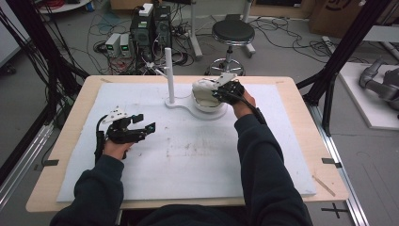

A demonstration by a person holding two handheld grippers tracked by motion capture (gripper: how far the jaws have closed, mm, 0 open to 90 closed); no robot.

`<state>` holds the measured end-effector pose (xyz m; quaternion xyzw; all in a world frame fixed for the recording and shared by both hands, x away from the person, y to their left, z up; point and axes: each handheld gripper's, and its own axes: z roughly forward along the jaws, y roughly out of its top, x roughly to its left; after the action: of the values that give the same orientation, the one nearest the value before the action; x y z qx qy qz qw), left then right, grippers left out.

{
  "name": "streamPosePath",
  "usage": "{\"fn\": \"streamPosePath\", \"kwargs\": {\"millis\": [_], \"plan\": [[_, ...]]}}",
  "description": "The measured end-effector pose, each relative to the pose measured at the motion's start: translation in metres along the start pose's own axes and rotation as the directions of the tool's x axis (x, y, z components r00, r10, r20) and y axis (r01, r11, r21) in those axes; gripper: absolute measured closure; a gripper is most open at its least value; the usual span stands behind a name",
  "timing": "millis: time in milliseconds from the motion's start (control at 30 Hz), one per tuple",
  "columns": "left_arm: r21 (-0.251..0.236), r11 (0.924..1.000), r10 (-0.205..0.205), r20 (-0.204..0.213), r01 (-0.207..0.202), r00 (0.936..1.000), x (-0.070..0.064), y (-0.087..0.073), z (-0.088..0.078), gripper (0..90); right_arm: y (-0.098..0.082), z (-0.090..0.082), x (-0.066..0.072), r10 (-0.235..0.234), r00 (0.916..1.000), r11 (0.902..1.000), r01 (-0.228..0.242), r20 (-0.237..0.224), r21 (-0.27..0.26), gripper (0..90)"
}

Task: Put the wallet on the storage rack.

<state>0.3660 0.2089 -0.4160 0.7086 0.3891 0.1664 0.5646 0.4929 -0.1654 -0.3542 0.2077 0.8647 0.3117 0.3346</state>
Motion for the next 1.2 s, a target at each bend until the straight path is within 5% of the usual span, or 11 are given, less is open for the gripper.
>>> {"fn": "streamPosePath", "kwargs": {"millis": [100,200,233,267,333,433,533,667,833,1033,1200], "plan": [[-0.002,1.0000,-0.006,0.000,0.006,1.0000,0.000,0.000,0.000,26.5,-0.007,-0.006,-0.005,0.100,0.9950,0.9942,-0.100,0.004,-0.039,49.9],[-0.003,1.0000,-0.007,0.001,0.007,1.0000,0.001,0.000,0.000,26.5,-0.018,-0.017,-0.012,0.210,0.9759,0.9747,-0.214,-0.057,-0.064,43.7],[-0.003,1.0000,-0.007,0.001,0.007,1.0000,0.001,0.000,0.000,26.5,-0.018,-0.017,-0.012,0.210,0.9759,0.9747,-0.214,-0.057,-0.064,43.7],[0.000,1.0000,-0.004,0.001,0.004,1.0000,0.000,0.000,0.000,26.5,-0.024,-0.027,-0.020,0.269,0.9580,0.9571,-0.277,-0.100,-0.084,42.5],[0.000,1.0000,-0.004,0.000,0.004,1.0000,0.000,0.000,0.000,26.5,-0.027,-0.037,-0.024,0.301,0.9471,0.9441,-0.313,-0.110,-0.105,42.3],[-0.003,1.0000,-0.007,-0.001,0.007,1.0000,0.000,0.000,-0.001,26.5,-0.029,-0.055,-0.029,0.325,0.9383,0.9328,-0.339,-0.118,-0.123,40.5],[-0.002,1.0000,-0.005,0.001,0.005,1.0000,0.001,0.000,-0.001,26.5,-0.036,-0.077,-0.025,0.319,0.9442,0.9269,-0.329,-0.082,-0.181,39.6],[-0.006,1.0000,-0.003,-0.001,0.003,1.0000,0.001,0.000,-0.001,26.5,-0.052,-0.101,-0.020,0.362,0.9305,0.9225,-0.366,-0.057,-0.122,32.8],[-0.005,1.0000,0.003,0.002,-0.003,1.0000,0.000,0.000,0.000,26.5,-0.096,-0.120,0.002,0.414,0.9082,0.9063,-0.417,-0.063,-0.066,27.3],[0.006,0.9999,0.010,0.004,-0.010,0.9999,-0.001,-0.001,0.002,26.5,-0.146,-0.125,0.024,0.501,0.8623,0.8609,-0.505,-0.076,-0.061,26.2],[0.004,1.0000,0.007,0.000,-0.007,1.0000,0.000,-0.001,0.002,26.5,-0.151,-0.127,0.023,0.512,0.8564,0.8540,-0.516,-0.067,-0.068,26.2]]}}
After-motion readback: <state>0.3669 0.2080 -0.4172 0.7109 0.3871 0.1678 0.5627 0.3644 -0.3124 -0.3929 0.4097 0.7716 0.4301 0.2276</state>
